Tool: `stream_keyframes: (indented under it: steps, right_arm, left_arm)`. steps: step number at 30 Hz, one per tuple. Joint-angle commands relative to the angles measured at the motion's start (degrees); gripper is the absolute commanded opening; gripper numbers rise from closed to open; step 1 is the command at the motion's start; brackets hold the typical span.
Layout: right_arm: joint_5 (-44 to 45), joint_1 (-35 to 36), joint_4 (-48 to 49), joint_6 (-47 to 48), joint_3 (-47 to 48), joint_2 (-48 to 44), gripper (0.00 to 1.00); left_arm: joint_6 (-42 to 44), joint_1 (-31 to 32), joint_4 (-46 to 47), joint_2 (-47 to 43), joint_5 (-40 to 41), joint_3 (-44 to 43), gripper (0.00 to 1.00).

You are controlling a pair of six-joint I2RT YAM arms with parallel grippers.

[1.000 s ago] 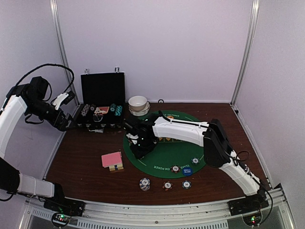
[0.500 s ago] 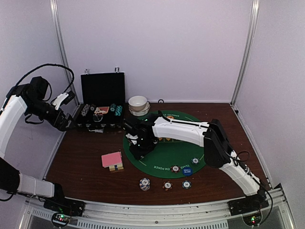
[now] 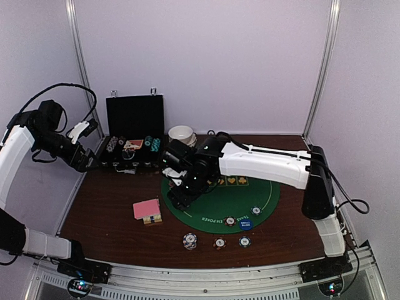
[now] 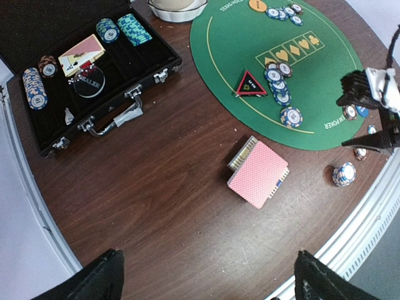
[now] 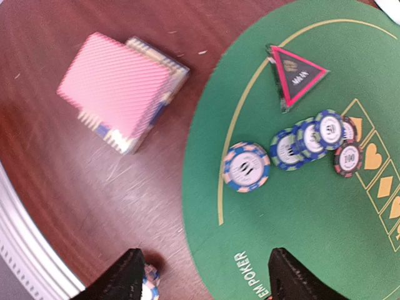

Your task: Distribute texas hold em gaming equipment

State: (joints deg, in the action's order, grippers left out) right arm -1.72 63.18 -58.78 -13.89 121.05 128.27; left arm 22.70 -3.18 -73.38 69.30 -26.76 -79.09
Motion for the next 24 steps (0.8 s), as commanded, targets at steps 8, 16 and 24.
stream_keyframes:
  steps: [8, 16, 24]
  right_arm:
    - [-5.5, 8.2, 0.3, 5.3, -12.1, -2.5, 0.82]
    - [-7.4, 8.2, 0.0, 6.8, -11.4, -0.3, 0.80]
    - [-6.9, 8.3, 0.8, 6.9, -12.9, 0.7, 0.76]
  left_arm:
    - [1.4, -0.4, 0.4, -1.5, -0.3, -0.1, 0.97]
    - [1.2, -0.4, 0.4, -1.4, -0.3, -0.5, 0.98]
    - [0.9, -0.4, 0.4, -1.2, -0.5, -0.7, 0.98]
